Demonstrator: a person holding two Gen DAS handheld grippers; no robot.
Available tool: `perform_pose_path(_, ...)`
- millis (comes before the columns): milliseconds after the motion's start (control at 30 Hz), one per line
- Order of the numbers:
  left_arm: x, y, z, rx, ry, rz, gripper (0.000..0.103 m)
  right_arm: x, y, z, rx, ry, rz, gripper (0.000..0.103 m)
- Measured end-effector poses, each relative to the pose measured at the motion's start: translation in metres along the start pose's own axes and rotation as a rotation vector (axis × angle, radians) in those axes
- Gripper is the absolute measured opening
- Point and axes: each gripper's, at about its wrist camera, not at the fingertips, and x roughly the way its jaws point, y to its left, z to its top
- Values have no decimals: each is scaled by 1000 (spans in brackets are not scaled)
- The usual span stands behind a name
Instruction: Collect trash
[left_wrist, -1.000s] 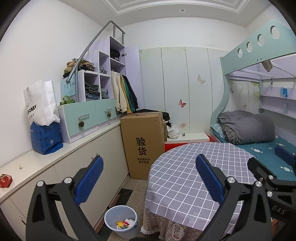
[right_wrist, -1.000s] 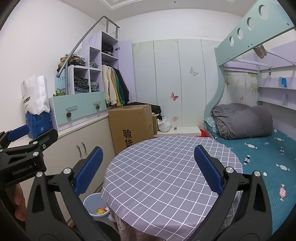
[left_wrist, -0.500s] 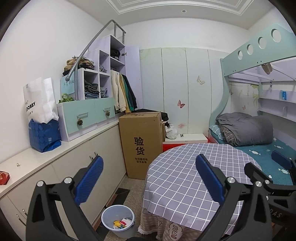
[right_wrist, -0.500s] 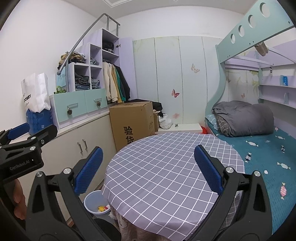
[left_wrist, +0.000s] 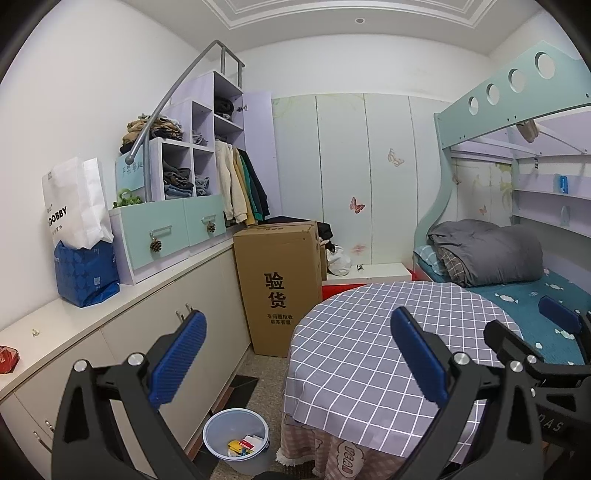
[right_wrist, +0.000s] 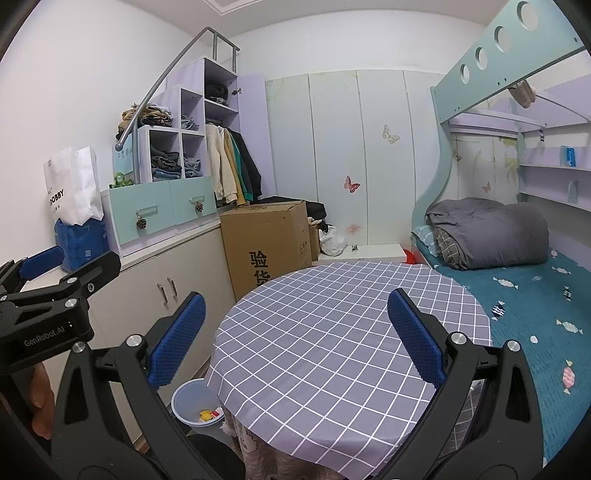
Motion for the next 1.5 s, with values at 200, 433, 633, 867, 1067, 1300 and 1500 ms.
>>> perform_pose_path(200, 0, 1, 0, -3, 2, 0, 98, 0, 1, -1, 2, 4, 2, 97)
perform_pose_path(433, 0, 0, -1, -3, 4, 1, 98, 1, 0, -3, 7, 11, 8, 97)
perform_pose_path(633, 0, 0, -2, -2, 4, 1, 98, 1, 0, -3, 7, 12, 7, 97)
perform_pose_path(867, 0, -1, -2, -2, 5, 1, 98, 0, 0, -4, 8, 13, 9, 97)
perform_pose_path(1067, 0, -1, -2, -1, 5, 0, 98, 1, -1, -5, 10, 15, 11, 97)
perform_pose_path(1300, 0, -2, -2, -1, 5, 1, 98, 1, 0, -6, 7, 16, 14, 97)
perform_pose_path(1500, 0, -3, -2, -1, 5, 2, 98, 4, -3, -7, 10, 22, 20, 97)
